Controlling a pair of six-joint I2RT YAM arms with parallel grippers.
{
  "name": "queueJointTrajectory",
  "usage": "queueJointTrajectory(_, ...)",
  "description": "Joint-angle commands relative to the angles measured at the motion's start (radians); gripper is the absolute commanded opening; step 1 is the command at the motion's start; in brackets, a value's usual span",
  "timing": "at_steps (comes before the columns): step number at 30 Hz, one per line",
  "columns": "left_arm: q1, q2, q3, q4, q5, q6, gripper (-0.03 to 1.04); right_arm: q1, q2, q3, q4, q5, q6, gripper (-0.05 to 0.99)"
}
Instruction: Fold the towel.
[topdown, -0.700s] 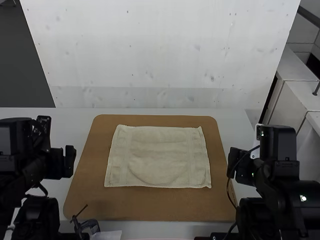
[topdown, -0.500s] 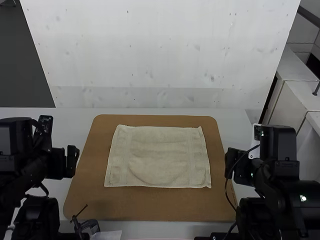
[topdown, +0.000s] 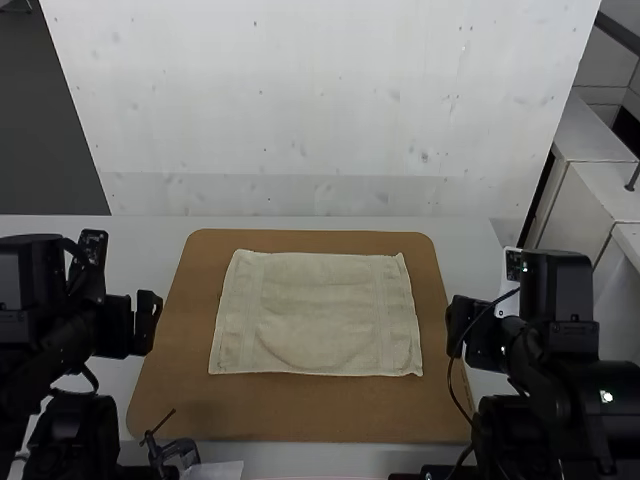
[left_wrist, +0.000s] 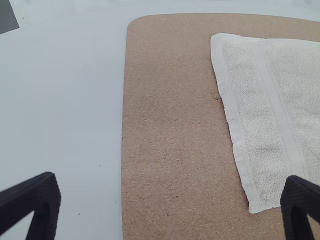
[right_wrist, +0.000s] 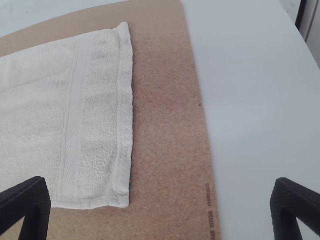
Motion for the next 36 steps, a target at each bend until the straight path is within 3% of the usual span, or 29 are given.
queueJointTrajectory(1,0.005,-0.025,0.020,0.017,-0.006,-0.017,0.99,-0.028,-0.018,0.027,0.004,0.002,0.017,0.96)
queueJointTrajectory(10,-0.007,0.272,0.111,0.106,0.006,-0.031,0.98,-0.026,0.166,0.069,0.073,-0.001,0.020,0.96)
queueJointTrajectory(14,-0.015,0.481,0.165,0.181,0.009,-0.045,0.98,-0.023,0.367,0.076,0.198,-0.001,0.020,0.96)
queueJointTrajectory(17,-0.053,0.682,0.217,0.238,0.003,-0.079,0.96,-0.005,0.540,0.086,0.310,-0.004,0.020,0.96)
queueJointTrajectory(24,-0.153,1.090,0.315,0.342,-0.077,-0.118,0.95,0.031,1.005,0.190,0.464,-0.015,0.052,0.96)
queueJointTrajectory(27,-0.208,1.173,0.352,0.386,-0.170,-0.114,0.96,0.035,1.148,0.233,0.533,-0.014,0.058,0.96)
queueJointTrajectory(36,-0.176,1.358,0.454,0.460,-0.146,-0.112,0.97,0.084,1.583,0.452,0.622,-0.007,0.044,0.95)
